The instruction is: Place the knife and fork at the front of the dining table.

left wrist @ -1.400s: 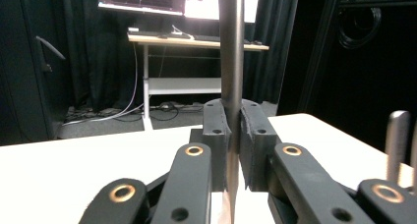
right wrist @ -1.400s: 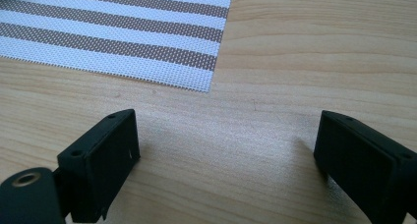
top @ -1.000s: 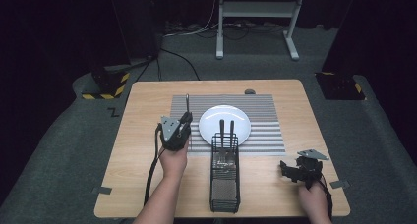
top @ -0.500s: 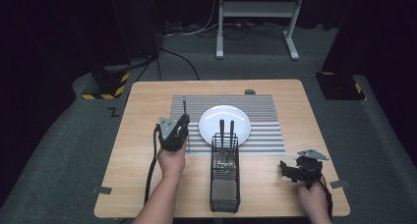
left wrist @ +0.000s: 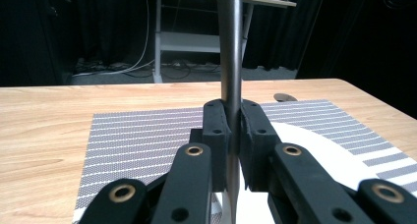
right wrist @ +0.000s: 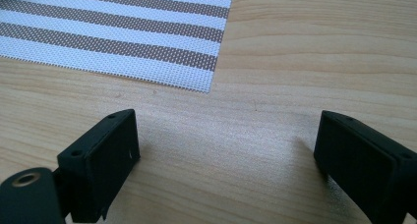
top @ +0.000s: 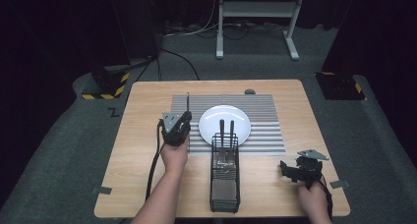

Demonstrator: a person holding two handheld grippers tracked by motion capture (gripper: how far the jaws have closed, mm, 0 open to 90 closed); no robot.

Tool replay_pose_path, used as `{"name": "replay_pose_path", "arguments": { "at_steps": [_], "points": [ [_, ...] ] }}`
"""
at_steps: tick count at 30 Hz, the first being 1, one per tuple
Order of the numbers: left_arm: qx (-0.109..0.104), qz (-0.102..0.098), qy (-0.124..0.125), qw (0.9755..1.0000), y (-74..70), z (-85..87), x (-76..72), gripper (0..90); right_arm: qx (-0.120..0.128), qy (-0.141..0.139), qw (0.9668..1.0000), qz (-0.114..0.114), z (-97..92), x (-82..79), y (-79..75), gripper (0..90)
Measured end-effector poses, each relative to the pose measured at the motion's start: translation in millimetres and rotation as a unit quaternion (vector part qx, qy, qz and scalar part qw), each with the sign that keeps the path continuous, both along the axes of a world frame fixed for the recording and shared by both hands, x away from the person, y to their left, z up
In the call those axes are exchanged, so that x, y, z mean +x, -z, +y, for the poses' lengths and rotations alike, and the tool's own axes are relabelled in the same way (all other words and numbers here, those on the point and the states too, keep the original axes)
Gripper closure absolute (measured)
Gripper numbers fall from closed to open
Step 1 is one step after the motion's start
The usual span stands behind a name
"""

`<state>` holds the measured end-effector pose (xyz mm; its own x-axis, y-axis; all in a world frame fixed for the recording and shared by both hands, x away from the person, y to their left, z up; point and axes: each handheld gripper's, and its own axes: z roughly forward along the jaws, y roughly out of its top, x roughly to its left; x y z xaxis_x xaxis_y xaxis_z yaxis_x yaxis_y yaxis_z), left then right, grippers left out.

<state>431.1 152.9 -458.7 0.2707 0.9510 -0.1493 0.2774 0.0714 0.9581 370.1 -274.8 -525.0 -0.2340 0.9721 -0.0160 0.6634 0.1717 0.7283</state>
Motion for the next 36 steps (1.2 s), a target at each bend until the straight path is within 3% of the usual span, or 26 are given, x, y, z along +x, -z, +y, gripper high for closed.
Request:
{"name": "replay_pose_path", "arguments": {
  "at_steps": [13, 19, 30, 36],
  "points": [
    [-0.018, 0.037, -0.018, 0.999, 17.0, -5.6, 33.6, 82.8, -0.001, -0.001, 1.0, -0.001, -0.2, 0.0, 0.1, 9.4],
    [-0.03, 0.064, -0.023, 0.9973, 26.6, -5.9, 49.6, 82.6, 0.0, -0.001, 1.0, -0.001, -0.2, 0.1, 0.1, 9.4],
    [-0.038, 0.088, -0.031, 0.9949, 37.6, -6.3, 62.2, 82.4, 0.0, -0.001, 1.0, -0.001, -0.2, 0.1, 0.1, 9.4],
    [-0.029, 0.097, -0.034, 0.9943, 42.2, -9.7, 67.1, 82.5, 0.0, -0.001, 1.0, -0.001, -0.2, 0.1, 0.1, 9.4]
  ]
}}
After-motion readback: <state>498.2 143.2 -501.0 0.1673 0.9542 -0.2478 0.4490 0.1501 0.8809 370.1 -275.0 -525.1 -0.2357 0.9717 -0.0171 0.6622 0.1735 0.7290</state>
